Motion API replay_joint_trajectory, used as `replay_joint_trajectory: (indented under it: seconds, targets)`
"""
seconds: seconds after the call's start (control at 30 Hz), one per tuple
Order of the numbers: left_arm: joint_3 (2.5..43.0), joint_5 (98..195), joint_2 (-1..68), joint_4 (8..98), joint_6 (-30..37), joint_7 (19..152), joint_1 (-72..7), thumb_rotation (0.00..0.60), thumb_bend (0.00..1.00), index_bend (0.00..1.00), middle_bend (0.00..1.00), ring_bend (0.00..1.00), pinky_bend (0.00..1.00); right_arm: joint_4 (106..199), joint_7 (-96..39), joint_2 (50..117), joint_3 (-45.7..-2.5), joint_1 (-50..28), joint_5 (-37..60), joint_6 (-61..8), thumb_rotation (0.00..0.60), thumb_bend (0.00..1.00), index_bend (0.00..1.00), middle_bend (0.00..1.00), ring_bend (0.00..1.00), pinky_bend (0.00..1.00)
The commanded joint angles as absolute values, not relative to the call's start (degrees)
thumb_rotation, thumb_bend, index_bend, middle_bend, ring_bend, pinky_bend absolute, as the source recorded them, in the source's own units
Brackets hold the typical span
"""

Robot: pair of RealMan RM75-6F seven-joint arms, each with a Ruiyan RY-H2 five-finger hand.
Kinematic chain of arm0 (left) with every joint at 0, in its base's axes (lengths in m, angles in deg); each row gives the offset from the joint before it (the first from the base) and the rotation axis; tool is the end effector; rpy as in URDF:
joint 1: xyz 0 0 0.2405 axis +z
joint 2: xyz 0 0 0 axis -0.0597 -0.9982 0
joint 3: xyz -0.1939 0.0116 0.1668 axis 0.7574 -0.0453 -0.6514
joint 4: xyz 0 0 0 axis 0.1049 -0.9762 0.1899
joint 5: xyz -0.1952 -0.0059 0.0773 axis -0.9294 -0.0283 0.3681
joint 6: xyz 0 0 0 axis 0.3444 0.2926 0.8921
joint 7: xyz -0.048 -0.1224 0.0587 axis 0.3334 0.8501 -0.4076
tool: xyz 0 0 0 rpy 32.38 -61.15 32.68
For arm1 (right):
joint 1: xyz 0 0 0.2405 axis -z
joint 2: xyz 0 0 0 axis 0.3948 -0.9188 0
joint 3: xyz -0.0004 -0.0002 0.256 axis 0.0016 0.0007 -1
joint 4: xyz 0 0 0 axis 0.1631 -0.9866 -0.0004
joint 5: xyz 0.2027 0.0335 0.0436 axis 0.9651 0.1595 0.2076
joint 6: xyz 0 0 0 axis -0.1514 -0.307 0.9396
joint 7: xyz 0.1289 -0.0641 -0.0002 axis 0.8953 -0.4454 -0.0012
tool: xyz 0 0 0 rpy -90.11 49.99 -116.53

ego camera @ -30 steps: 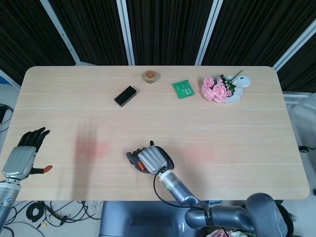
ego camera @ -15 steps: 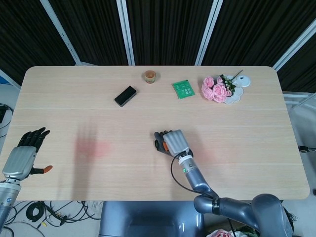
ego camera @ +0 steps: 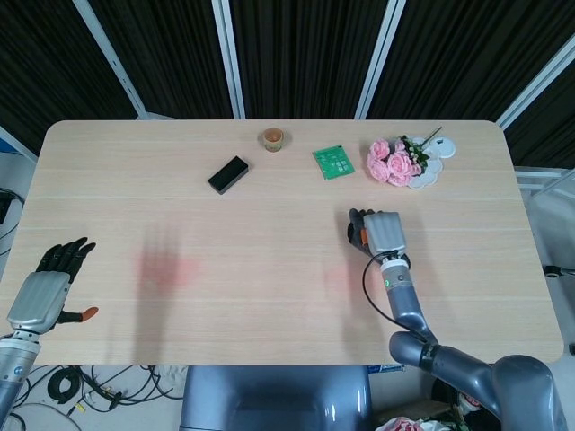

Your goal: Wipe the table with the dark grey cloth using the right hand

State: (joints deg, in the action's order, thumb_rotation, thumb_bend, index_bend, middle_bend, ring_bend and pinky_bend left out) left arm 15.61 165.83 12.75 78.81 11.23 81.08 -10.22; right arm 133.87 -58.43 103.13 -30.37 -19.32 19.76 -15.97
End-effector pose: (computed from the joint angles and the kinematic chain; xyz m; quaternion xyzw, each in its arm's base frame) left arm -0.2890 0.2144 0.1311 -0.6531 -0.4269 -0.3354 0.5279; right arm -0.2137 -0.3980 -0.0355 0.6769 -0.3744 0.2793 0.5689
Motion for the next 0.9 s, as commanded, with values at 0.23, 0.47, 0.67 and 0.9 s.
replay_joint_trajectory:
  seconds: [0.23, 0.47, 0.67, 0.9]
  targets:
    - [15.6, 165.6, 13.0, 78.7, 11.1, 80.6, -10.2, 0.6, 0.0, 0.0, 0.0, 0.0, 0.0, 139.8, -55.0, 96.1, -30.7, -15.1, 19.5, -18.2, 0.6, 0.56, 0.7, 0.55, 0.57, 0.67]
    - [15.6, 165.6, 13.5, 78.4, 11.7, 80.1, -9.9, 0.6, 0.0, 0.0, 0.0, 0.0, 0.0, 145.9, -57.2, 94.2, -30.1, -13.8, 20.0, -20.7, 0.6, 0.25, 0.29, 0.18, 0.18, 0.26]
    - [15.7, 165.4, 13.6, 78.0, 12.0, 79.9, -9.7, 0.6, 0.0, 0.0, 0.0, 0.0, 0.0, 150.4, -60.6, 92.3, -30.1, -13.0, 21.5, -23.4, 0.6, 0.2, 0.11, 0.05, 0.06, 0.2]
    - [15.5, 165.9, 13.8, 77.9, 12.1, 79.4, -9.7, 0.6, 0.0, 0.0, 0.0, 0.0, 0.0, 161.3, -62.5, 84.7, -29.3, -9.0, 21.4, -29.3, 0.6, 0.2, 0.09, 0.03, 0.05, 0.19]
